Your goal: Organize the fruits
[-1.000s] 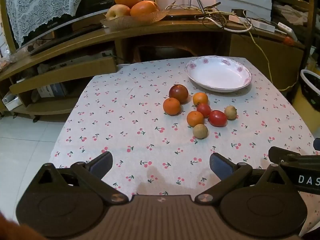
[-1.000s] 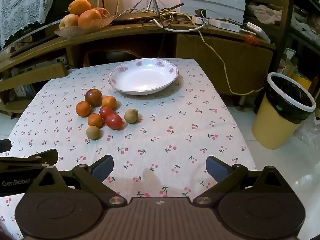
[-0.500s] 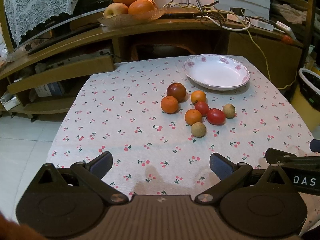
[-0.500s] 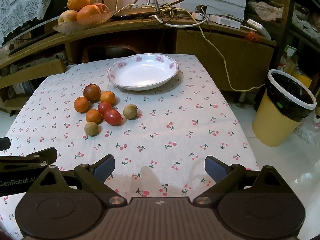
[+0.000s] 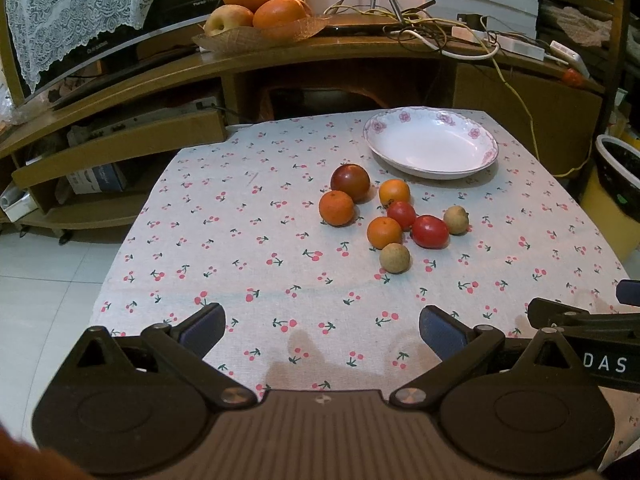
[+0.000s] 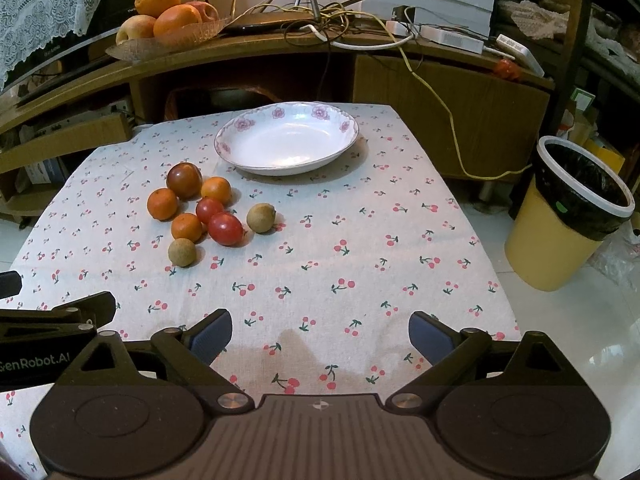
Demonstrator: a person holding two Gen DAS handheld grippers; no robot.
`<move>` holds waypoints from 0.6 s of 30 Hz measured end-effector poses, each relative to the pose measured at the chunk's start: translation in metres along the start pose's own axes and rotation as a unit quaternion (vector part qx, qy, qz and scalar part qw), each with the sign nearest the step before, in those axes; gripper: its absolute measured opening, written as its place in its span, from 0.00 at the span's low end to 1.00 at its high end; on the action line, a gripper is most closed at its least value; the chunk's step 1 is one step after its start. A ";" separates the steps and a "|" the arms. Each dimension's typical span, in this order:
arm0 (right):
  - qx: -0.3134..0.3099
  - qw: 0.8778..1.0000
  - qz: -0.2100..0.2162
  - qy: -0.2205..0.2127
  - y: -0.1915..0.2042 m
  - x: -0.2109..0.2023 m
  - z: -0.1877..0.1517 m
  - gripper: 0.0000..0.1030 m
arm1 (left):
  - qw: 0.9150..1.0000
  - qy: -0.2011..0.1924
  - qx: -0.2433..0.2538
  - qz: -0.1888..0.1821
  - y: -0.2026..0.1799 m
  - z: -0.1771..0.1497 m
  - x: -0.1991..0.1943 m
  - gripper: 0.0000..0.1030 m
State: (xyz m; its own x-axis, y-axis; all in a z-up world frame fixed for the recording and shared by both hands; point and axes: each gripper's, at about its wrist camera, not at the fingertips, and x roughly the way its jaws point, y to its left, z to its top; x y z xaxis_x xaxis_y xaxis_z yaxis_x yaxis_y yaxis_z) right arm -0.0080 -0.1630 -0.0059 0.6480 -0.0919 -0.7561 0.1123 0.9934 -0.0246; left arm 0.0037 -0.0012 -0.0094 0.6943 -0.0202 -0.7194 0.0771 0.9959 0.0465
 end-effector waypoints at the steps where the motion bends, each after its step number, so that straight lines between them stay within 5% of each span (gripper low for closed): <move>1: 0.000 1.000 0.000 0.000 0.000 0.000 0.000 0.93 | 1.000 0.000 0.000 0.000 0.000 0.000 0.000 1.00; 18: 0.000 1.000 0.001 0.005 0.000 0.002 -0.002 0.92 | 1.000 0.000 0.003 -0.001 -0.002 -0.002 0.001 1.00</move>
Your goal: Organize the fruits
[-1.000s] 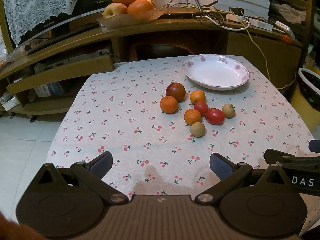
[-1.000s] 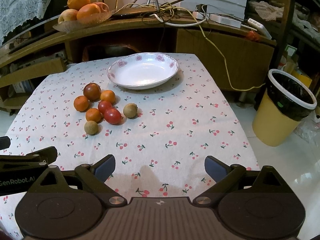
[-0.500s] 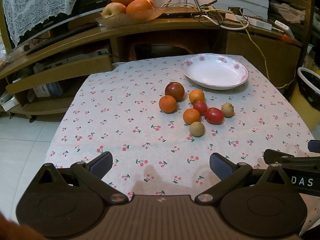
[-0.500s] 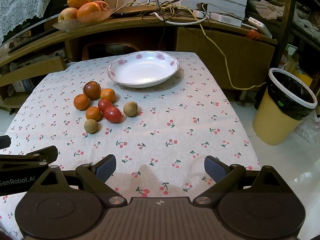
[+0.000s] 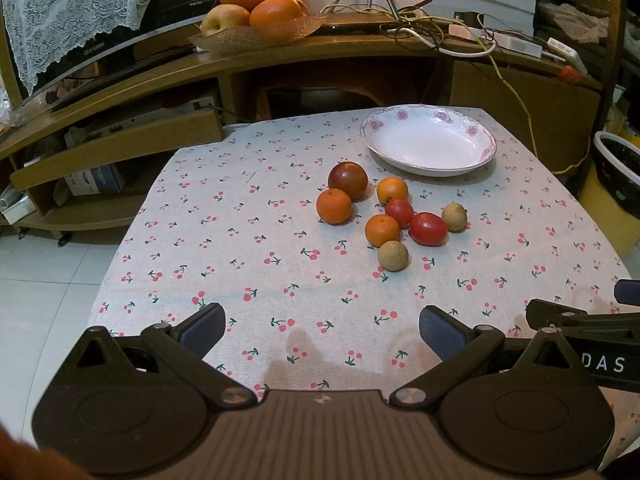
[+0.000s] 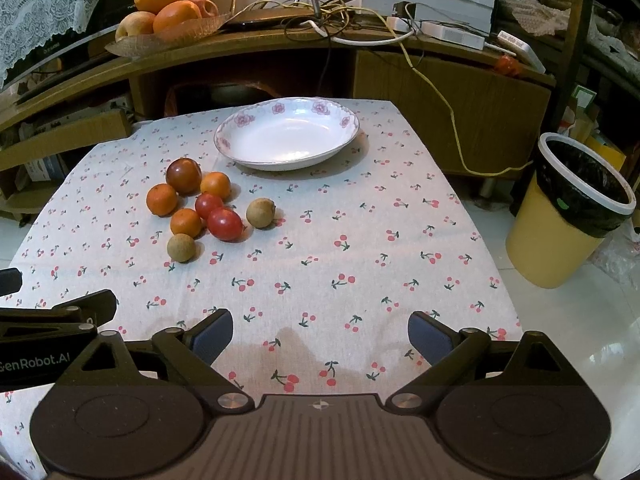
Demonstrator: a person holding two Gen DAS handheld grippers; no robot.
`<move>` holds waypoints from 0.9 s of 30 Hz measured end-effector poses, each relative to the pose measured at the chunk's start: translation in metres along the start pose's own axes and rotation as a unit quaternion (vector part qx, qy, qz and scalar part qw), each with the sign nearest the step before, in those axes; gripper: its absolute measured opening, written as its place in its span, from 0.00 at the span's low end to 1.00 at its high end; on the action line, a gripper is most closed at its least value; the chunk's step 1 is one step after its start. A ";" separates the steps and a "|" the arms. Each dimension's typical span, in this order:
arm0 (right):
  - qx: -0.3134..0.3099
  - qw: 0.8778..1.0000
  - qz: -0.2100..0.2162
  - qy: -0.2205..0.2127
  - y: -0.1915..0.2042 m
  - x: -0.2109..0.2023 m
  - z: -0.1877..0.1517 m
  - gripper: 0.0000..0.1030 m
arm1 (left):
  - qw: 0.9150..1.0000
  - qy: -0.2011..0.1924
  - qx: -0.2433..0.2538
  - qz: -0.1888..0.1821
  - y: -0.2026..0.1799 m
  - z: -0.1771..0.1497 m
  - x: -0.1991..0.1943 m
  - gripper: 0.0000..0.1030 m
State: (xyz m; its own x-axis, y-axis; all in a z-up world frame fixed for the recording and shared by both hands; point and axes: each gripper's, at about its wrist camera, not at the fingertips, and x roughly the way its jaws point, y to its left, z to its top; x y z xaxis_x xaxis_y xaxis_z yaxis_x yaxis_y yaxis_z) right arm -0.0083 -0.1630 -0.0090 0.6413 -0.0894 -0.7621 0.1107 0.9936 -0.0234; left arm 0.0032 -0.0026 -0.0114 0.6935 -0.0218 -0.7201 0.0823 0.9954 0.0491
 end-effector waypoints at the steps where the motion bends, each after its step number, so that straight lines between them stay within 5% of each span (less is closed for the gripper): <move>1: 0.000 1.000 0.000 0.001 0.000 0.000 0.000 0.92 | 1.000 0.000 0.000 0.000 0.000 0.000 0.000 1.00; 27: 0.001 1.000 0.005 0.015 0.003 0.004 -0.001 0.89 | 1.000 -0.001 0.005 -0.002 -0.003 -0.003 0.004 1.00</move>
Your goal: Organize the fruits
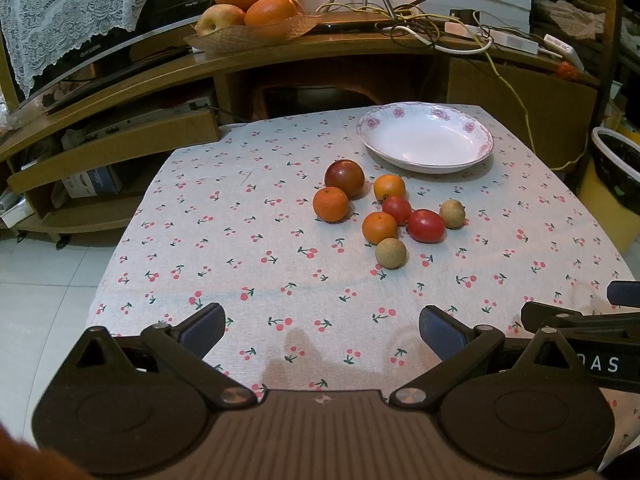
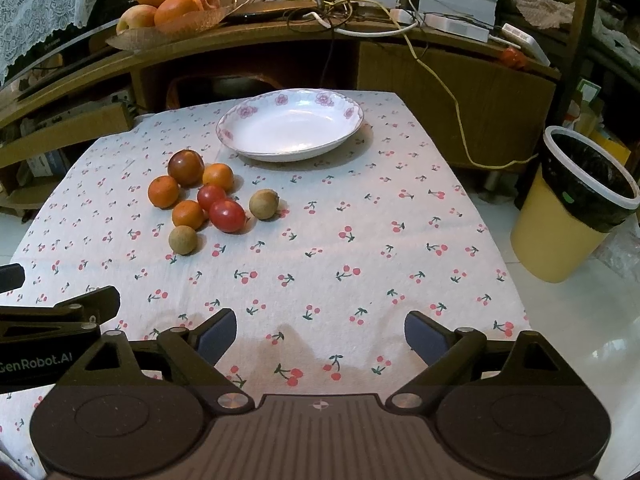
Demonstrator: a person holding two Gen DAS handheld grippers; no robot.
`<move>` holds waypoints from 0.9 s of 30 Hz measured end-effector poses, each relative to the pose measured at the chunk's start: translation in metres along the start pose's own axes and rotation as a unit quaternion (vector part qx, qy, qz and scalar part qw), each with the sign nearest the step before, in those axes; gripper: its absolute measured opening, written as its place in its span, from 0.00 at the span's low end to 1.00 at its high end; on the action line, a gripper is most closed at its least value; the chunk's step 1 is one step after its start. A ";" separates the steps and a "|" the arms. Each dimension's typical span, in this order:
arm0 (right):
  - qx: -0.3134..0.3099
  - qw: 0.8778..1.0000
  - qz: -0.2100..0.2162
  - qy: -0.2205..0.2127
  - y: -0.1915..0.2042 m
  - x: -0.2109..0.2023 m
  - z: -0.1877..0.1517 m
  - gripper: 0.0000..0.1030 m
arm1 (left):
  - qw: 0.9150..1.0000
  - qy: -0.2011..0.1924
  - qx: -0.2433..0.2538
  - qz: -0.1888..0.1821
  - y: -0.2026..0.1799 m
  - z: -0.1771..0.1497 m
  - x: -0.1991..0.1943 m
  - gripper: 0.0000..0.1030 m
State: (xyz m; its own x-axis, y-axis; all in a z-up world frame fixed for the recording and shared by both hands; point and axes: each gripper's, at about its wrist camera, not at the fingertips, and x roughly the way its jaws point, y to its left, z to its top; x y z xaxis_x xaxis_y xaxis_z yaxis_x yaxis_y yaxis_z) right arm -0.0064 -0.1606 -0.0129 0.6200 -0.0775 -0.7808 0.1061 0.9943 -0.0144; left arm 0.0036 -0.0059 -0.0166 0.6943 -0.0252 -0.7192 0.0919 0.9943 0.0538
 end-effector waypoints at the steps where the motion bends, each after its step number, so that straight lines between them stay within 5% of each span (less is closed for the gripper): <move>1: 0.000 1.000 0.000 0.001 0.000 0.000 0.000 0.89 | 1.000 0.000 0.000 -0.001 0.000 0.000 0.000 1.00; 22: -0.020 0.998 0.055 0.005 -0.011 0.017 0.031 0.77 | 0.999 0.000 0.032 -0.035 -0.001 0.016 0.023 1.00; 27: -0.042 0.996 0.079 0.020 -0.011 0.035 0.046 0.64 | 0.998 0.003 0.045 -0.046 -0.008 0.023 0.039 0.93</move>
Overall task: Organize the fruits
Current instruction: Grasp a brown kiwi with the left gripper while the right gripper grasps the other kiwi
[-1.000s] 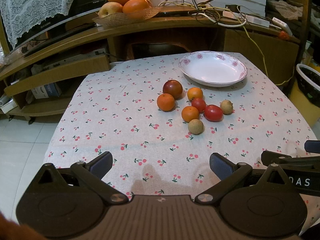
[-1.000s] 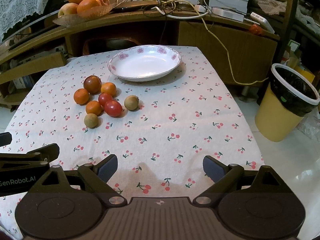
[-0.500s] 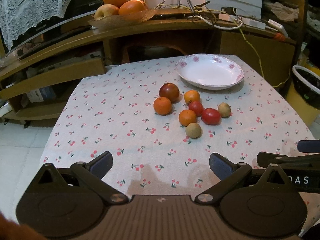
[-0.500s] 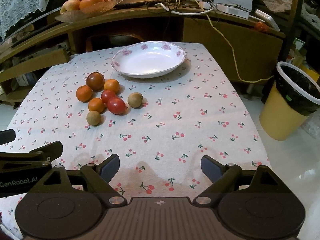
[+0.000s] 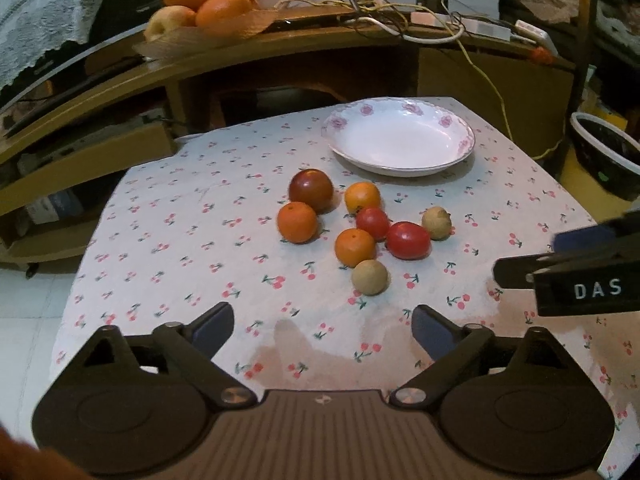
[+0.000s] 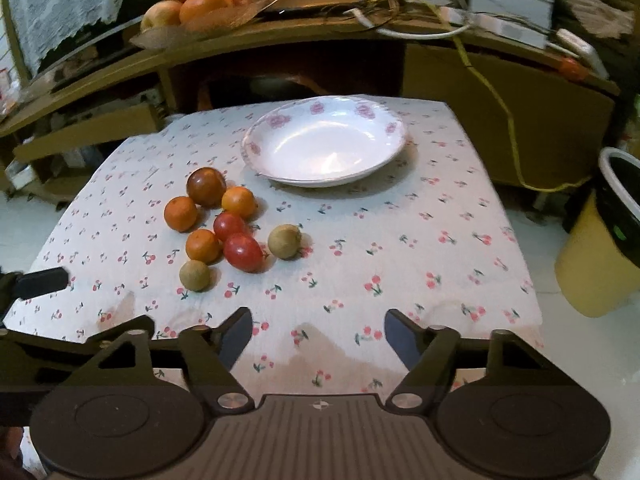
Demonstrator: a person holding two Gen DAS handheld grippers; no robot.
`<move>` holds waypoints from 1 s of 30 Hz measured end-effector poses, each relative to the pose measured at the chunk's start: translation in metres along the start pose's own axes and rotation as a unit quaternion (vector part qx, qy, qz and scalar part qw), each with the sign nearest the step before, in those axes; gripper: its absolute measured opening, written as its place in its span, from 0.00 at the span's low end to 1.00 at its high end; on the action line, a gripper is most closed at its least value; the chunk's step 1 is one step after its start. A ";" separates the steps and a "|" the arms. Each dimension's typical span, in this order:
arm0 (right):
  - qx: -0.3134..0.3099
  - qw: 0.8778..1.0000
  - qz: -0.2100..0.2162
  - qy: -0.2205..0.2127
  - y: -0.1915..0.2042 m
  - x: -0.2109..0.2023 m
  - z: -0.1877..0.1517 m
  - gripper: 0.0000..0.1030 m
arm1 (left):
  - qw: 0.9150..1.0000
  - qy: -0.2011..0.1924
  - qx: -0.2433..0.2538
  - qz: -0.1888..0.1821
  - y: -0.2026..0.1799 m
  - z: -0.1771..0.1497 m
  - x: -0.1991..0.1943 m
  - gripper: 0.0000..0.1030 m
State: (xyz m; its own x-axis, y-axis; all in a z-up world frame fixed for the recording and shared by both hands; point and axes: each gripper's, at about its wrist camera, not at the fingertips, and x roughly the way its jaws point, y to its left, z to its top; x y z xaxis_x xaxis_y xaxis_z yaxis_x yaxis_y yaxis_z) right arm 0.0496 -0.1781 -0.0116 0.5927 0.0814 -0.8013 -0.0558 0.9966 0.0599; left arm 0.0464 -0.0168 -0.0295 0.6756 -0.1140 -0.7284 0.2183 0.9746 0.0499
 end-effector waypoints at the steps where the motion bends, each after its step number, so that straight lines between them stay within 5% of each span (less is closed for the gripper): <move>1: -0.009 1.000 0.005 0.003 0.000 0.003 0.002 0.63 | 1.000 0.000 0.003 0.000 -0.001 0.002 0.004 0.92; 9: -0.076 0.995 0.059 0.018 0.001 0.030 0.021 0.53 | 0.999 0.011 0.029 -0.026 -0.008 0.011 0.037 0.65; 30: -0.120 0.988 0.099 0.022 -0.005 0.072 0.044 0.33 | 0.998 0.003 0.021 -0.060 -0.014 0.013 0.051 0.33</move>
State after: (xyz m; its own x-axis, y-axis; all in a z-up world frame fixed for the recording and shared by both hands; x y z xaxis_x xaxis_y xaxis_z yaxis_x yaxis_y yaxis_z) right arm 0.1283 -0.1772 -0.0437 0.5164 0.2689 -0.8130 -0.3585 0.9301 0.0799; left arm 0.0872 -0.0393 -0.0589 0.6389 -0.2279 -0.7348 0.3264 0.9452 -0.0094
